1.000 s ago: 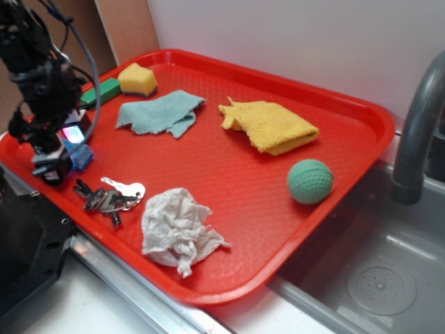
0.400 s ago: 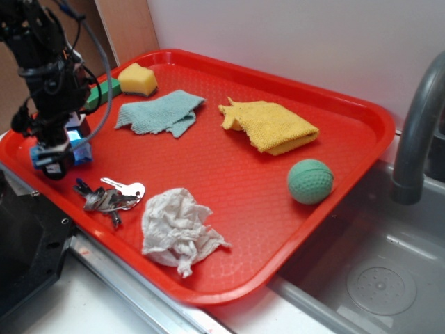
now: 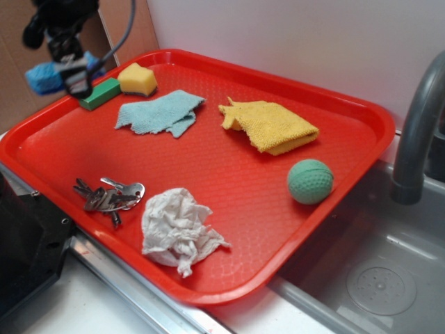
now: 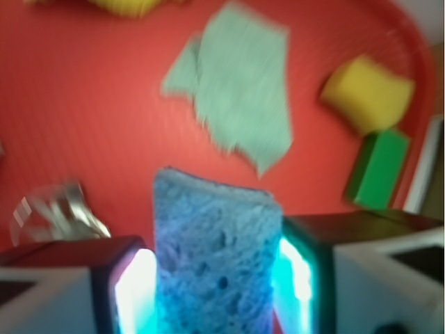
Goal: Grab the blue sponge.
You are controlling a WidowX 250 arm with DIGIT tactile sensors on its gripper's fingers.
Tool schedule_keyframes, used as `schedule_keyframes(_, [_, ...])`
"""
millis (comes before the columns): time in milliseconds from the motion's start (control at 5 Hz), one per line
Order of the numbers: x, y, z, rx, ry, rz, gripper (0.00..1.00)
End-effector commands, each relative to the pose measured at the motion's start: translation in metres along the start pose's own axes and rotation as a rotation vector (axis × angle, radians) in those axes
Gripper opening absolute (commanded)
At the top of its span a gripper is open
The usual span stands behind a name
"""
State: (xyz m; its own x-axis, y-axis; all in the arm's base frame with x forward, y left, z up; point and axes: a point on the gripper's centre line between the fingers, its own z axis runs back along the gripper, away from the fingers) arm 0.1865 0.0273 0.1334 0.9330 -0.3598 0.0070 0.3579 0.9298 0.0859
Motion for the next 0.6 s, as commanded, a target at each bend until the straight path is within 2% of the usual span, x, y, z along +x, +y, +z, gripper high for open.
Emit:
schedule_keyframes(0, [0.059, -0.020, 0.056, 0.004, -0.080, 0.158, 0.00])
schedule_keyframes(200, [0.057, -0.013, 0.078, 0.006, -0.102, 0.293, 0.00])
schedule_keyframes(400, [0.040, 0.000, 0.080, -0.018, -0.116, 0.384, 0.00])
